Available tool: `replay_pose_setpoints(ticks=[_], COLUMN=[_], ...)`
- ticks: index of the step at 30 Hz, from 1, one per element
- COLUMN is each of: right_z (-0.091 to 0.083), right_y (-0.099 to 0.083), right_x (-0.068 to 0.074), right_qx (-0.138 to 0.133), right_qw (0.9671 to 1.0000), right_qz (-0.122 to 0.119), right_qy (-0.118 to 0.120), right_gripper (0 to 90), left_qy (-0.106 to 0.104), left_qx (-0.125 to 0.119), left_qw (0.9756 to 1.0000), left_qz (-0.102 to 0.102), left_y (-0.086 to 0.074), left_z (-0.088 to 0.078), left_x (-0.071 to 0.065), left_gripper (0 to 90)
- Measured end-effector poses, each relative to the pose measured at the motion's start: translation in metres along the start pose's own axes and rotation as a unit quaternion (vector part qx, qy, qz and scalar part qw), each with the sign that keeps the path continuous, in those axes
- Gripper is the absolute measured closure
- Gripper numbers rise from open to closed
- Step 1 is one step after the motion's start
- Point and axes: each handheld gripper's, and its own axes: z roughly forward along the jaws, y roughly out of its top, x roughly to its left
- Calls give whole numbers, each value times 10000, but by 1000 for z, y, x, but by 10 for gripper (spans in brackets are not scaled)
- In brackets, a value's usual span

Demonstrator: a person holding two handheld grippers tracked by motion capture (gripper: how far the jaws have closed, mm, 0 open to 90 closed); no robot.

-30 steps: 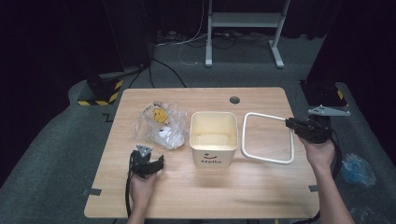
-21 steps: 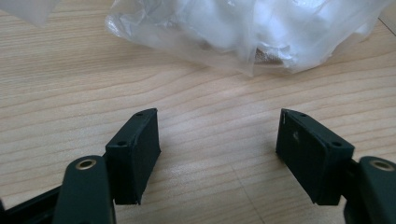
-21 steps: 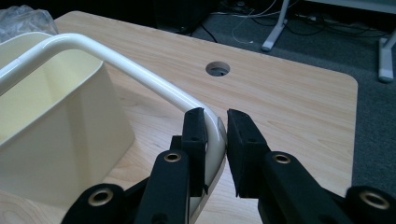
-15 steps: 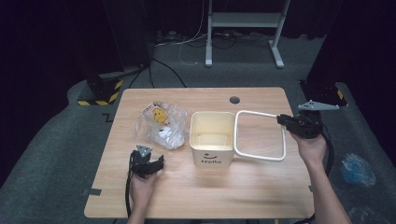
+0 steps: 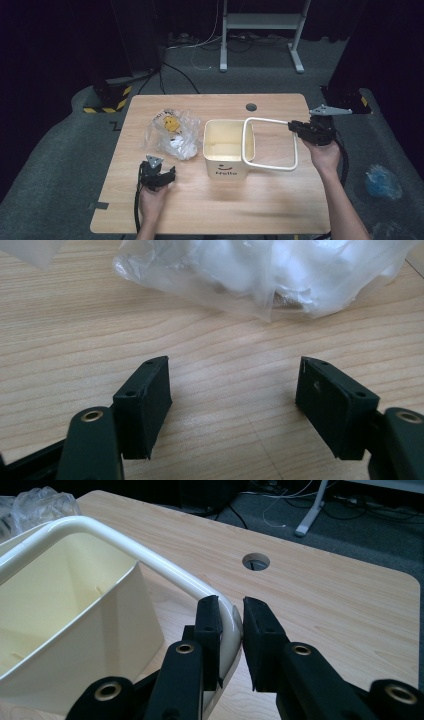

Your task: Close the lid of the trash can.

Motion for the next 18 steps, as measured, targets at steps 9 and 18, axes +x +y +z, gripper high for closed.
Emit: replay_pose_setpoints(ticks=[9, 18], right_z=[7, 16], right_y=[5, 10], right_x=[6, 17], right_qx=[25, 29], right_qw=[10000, 9999], right_qz=[-19, -56], right_qy=[62, 147], right_gripper=[781, 782], left_qy=[1, 4], left_qx=[0, 3], left_qw=[10000, 10000], left_qz=[0, -1], left_y=[0, 0], left_z=[0, 0], left_x=[0, 0], left_gripper=[301, 301])
